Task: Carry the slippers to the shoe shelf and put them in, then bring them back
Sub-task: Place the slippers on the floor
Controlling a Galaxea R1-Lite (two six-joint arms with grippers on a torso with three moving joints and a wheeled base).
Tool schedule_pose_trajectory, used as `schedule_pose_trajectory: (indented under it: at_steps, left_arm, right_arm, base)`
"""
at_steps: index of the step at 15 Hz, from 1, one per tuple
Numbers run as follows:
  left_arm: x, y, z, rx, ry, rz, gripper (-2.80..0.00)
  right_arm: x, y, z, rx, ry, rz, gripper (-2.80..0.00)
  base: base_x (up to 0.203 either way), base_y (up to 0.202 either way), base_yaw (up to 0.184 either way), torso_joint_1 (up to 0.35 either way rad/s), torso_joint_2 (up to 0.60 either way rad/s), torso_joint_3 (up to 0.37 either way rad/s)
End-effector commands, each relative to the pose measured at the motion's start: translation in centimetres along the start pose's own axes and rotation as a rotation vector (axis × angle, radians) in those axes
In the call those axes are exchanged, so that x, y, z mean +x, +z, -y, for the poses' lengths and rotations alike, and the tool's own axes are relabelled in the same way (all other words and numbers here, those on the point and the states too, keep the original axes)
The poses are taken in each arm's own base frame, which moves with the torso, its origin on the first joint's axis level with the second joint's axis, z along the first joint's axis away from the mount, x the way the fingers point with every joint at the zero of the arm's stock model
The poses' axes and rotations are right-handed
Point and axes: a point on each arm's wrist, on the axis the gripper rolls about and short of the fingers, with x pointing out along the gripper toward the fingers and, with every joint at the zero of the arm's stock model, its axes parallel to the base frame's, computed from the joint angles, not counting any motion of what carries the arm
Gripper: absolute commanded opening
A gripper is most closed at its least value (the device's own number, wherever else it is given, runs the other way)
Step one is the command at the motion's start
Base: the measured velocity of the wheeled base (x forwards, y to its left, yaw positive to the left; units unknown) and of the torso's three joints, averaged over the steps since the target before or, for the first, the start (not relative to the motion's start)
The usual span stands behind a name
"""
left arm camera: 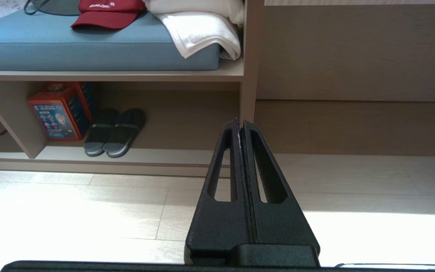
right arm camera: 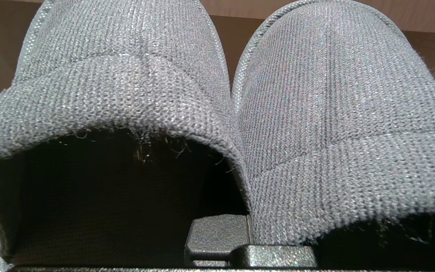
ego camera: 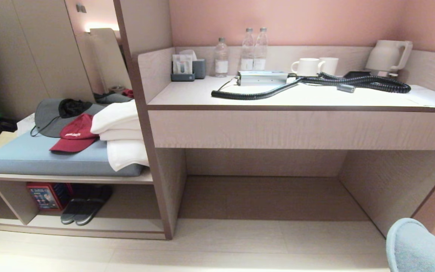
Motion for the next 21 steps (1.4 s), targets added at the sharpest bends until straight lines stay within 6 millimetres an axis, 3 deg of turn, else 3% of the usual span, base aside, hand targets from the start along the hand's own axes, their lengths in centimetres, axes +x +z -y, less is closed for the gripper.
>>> schedule_pose_trajectory:
  at_steps: [1,9,21]
  left_arm:
    - [0.0,0.0,0.0,0.0,0.0,0.0,-2.8]
    - [0.0,0.0,0.0,-0.008,0.0,0.0,-2.8]
    - [0.0,0.0,0.0,-0.008,-0.001,0.0,-2.8]
  right_arm:
    - [0.0,-0.04,0.0,0.0,0.0,0.0,-2.8]
    - [0.0,-0.04,0.0,0.0,0.0,0.0,-2.8]
    - [0.01,-0.06,0.02,0.004,-0.012,-0.003,-2.8]
  base:
    - [0.0,0.0,0.0,0.0,0.0,0.0]
    - [0.0,0.0,0.0,0.001,0.0,-0.014]
    - [0.0,0.0,0.0,0.004,0.0,-0.195]
